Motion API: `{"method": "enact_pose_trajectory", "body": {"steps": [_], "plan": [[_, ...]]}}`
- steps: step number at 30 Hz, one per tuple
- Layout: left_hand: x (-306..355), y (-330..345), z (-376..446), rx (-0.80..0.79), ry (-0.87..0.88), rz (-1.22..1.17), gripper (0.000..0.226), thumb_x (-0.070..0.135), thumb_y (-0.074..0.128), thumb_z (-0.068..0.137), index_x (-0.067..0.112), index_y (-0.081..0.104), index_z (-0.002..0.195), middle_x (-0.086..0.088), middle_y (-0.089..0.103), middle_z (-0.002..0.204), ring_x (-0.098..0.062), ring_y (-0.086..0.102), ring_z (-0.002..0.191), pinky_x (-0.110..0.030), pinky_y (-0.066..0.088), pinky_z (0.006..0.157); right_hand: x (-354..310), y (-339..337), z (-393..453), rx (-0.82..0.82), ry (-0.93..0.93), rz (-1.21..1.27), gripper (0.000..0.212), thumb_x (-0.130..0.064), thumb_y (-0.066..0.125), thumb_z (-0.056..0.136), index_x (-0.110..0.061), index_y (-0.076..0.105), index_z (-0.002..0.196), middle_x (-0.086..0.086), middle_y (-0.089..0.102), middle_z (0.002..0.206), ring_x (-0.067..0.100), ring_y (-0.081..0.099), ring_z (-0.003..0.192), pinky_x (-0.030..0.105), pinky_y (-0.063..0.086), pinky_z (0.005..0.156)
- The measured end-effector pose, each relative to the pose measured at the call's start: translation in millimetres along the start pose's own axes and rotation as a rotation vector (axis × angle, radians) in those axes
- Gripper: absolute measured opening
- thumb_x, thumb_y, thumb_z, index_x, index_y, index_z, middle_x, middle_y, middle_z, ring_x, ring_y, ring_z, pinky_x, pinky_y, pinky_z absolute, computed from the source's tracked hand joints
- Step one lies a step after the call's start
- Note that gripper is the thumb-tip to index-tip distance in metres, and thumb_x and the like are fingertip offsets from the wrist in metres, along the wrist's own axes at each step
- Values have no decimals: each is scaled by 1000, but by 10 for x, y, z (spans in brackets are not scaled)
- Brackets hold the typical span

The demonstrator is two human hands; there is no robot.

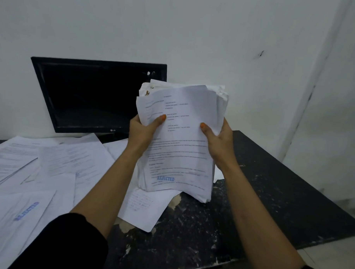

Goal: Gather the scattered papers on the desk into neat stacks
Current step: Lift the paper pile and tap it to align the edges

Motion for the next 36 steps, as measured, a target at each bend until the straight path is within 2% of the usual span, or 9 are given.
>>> {"method": "enact_pose_trajectory", "body": {"steps": [3, 6, 11, 15, 19, 23, 25, 32, 36], "plan": [[99, 77, -43, 92, -21, -91, 34, 29, 79, 80, 15, 66, 109, 8, 70, 96, -4, 69, 83, -21, 58, 71, -139, 68, -40, 7, -101, -23, 27, -19, 62, 94, -22, 54, 119, 0, 65, 111, 14, 65, 101, 30, 56, 85], [233, 49, -47, 67, -61, -164, 31, 37, 76, 82, 17, 68, 105, 4, 74, 97, -10, 72, 86, -27, 59, 74, -223, 44, -51, 5, -133, 0, 22, -20, 63, 93, -29, 56, 111, -2, 66, 107, 16, 66, 99, 34, 58, 84], [389, -34, -31, 10, 29, -22, 36, 40, 74, 83, 18, 66, 109, 4, 72, 97, -7, 72, 79, -19, 55, 62, -66, -52, -178, 26, -63, 26, 41, -15, 71, 87, -19, 52, 122, -4, 64, 108, 14, 65, 99, 34, 58, 83], [381, 51, -33, 16, -14, -72, 38, 44, 72, 83, 19, 64, 111, 4, 71, 97, -6, 71, 77, -18, 55, 59, 21, -108, -228, 9, -69, -24, 47, -17, 74, 83, -20, 50, 124, -5, 63, 113, 12, 63, 103, 28, 57, 83], [166, -47, -66, -76, -29, -31, 49, 39, 74, 81, 16, 59, 121, 4, 70, 105, -7, 72, 84, -21, 57, 65, 280, -161, -340, -54, 31, -49, 52, -15, 78, 78, -20, 52, 123, -5, 63, 115, 11, 63, 104, 25, 56, 84], [-328, -205, -193, -219, -172, 76, 58, 35, 83, 66, 18, 62, 117, 2, 72, 108, -16, 72, 93, -35, 60, 79, 471, -221, -400, -60, 147, -40, 49, -16, 78, 79, -14, 56, 123, -1, 66, 115, 16, 65, 103, 32, 57, 87], [-464, -230, -242, -232, -180, 104, 55, 30, 84, 69, 15, 63, 118, 2, 72, 108, -18, 71, 96, -32, 60, 80, 458, -202, -385, -37, 148, -43, 43, -15, 77, 81, -14, 58, 119, -1, 67, 111, 11, 66, 98, 26, 57, 83], [-272, -87, -294, -90, 66, 66, 41, 23, 76, 83, 12, 62, 120, 4, 69, 108, -4, 69, 92, -18, 56, 74, 353, -104, -309, 37, 99, -10, 34, -12, 75, 83, -20, 59, 112, -12, 67, 99, -2, 66, 84, 14, 54, 72], [-323, -212, -308, -252, -5, 143, 42, 23, 80, 77, 20, 60, 115, 8, 69, 107, -4, 70, 89, -18, 56, 68, 331, -240, -318, 56, 140, 53, 34, -9, 76, 80, -17, 61, 110, -9, 69, 97, 4, 69, 83, 17, 55, 68]]}}
Point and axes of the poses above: each hand's wrist, its own z-axis towards the middle knuckle, its own y-axis out of the palm, x = y × z, the point moved 3 cm from there along z, towards the middle knuckle
